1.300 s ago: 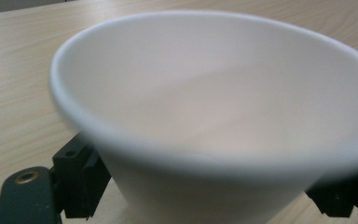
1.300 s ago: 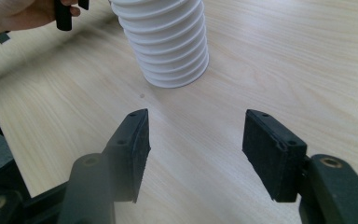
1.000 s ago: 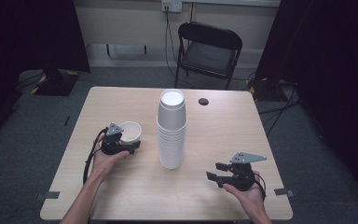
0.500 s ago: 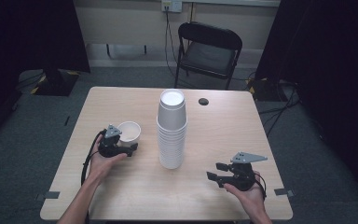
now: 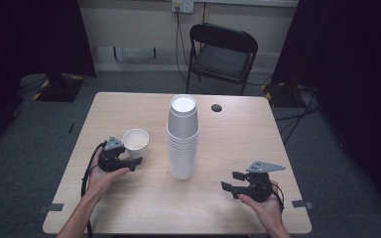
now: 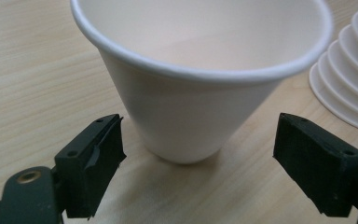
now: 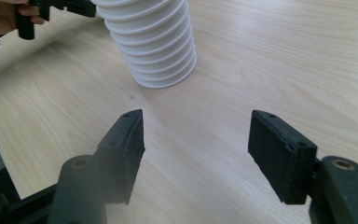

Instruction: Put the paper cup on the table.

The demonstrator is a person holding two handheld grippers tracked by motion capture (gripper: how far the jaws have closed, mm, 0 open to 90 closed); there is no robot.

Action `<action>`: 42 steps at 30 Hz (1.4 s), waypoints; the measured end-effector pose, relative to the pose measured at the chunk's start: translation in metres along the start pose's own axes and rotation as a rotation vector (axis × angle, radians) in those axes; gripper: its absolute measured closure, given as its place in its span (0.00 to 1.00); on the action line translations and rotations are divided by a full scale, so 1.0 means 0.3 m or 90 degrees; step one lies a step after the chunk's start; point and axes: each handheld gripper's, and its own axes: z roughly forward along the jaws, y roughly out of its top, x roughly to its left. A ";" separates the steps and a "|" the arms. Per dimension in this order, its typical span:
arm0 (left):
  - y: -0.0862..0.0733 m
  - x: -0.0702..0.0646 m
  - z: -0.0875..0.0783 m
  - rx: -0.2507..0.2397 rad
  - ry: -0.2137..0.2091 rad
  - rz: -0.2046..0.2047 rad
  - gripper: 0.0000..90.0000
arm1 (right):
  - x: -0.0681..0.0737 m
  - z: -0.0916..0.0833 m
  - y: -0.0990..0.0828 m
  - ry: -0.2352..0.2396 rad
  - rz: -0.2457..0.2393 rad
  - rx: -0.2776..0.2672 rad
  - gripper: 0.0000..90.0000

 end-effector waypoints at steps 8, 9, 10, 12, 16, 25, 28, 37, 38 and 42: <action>-0.018 -0.033 -0.091 -0.023 -0.009 -0.004 0.18 | -0.015 -0.004 -0.002 -0.015 0.005 -0.005 0.37; -0.021 -0.044 -0.117 -0.027 -0.012 -0.005 0.18 | -0.019 -0.006 -0.004 -0.019 0.005 -0.006 0.37; -0.021 -0.044 -0.117 -0.027 -0.012 -0.005 0.18 | -0.019 -0.006 -0.004 -0.019 0.005 -0.006 0.37; -0.023 -0.062 -0.156 -0.029 -0.012 0.003 0.19 | -0.023 -0.009 -0.006 -0.023 0.009 -0.009 0.37; -0.029 -0.093 -0.204 -0.033 -0.013 0.007 0.21 | -0.030 -0.015 -0.008 -0.029 0.012 -0.012 0.37; -0.074 -0.149 -0.276 -0.034 -0.035 0.003 0.21 | -0.050 -0.037 -0.015 -0.046 0.019 -0.023 0.37; -0.110 -0.155 -0.285 -0.023 -0.038 -0.023 0.22 | -0.058 -0.047 -0.024 -0.056 0.028 -0.026 0.36; -0.183 -0.186 -0.347 -0.018 -0.028 -0.050 0.23 | -0.082 -0.087 -0.083 -0.095 0.037 -0.023 0.33; -0.185 -0.195 -0.350 -0.012 -0.038 -0.046 0.23 | -0.083 -0.084 -0.093 -0.099 0.042 -0.017 0.33; -0.194 -0.209 -0.364 -0.019 -0.046 -0.003 0.24 | -0.073 -0.073 -0.129 -0.118 0.030 -0.005 0.31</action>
